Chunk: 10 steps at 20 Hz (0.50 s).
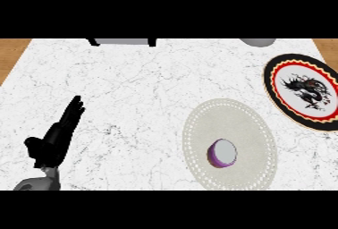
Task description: Pick the tomato from the placemat and place it in the plate
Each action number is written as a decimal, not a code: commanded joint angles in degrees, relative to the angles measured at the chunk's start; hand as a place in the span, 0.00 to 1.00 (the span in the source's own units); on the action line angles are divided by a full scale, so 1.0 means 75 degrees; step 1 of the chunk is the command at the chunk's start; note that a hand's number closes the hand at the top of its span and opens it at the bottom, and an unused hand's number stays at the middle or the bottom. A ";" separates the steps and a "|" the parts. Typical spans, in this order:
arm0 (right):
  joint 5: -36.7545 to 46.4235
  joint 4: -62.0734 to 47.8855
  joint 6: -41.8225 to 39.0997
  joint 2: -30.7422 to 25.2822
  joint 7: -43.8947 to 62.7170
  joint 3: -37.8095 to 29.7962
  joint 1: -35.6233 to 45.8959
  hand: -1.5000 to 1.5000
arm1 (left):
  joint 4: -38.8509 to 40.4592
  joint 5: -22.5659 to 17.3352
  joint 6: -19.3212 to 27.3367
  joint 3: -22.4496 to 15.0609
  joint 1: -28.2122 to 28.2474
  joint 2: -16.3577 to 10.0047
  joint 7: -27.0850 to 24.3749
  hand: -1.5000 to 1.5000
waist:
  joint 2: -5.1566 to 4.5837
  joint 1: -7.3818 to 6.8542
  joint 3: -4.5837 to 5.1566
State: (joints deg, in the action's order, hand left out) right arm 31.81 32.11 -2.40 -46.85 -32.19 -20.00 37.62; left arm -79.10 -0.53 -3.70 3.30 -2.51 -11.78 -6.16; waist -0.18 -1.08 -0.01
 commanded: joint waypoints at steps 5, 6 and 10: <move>-0.0070 -0.0757 0.0774 0.1184 0.0730 -0.0055 0.0721 1.00 | 0.0275 0.0047 -0.0141 0.0118 0.0064 -0.0038 -0.0303 0.50 | -0.0013 -0.0011 -0.0003; -0.0305 -0.0917 0.1170 0.1435 0.0911 -0.0362 0.0893 1.00 | 0.0347 0.0087 -0.0022 0.0038 -0.0232 0.0086 -0.0088 0.50 | -0.0040 -0.0042 -0.0008; -0.0094 -0.1589 0.1268 0.1202 0.1084 -0.0256 0.1166 0.00 | 0.0088 -0.0035 -0.0229 0.0195 -0.0304 -0.0141 0.0247 0.50 | -0.0031 -0.0035 -0.0009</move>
State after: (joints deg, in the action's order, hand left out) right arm 30.95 24.14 4.18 -38.95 -25.35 -21.36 44.65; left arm -77.80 -0.20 -4.28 4.23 -4.25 -12.14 -5.52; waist -0.36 -1.25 -0.05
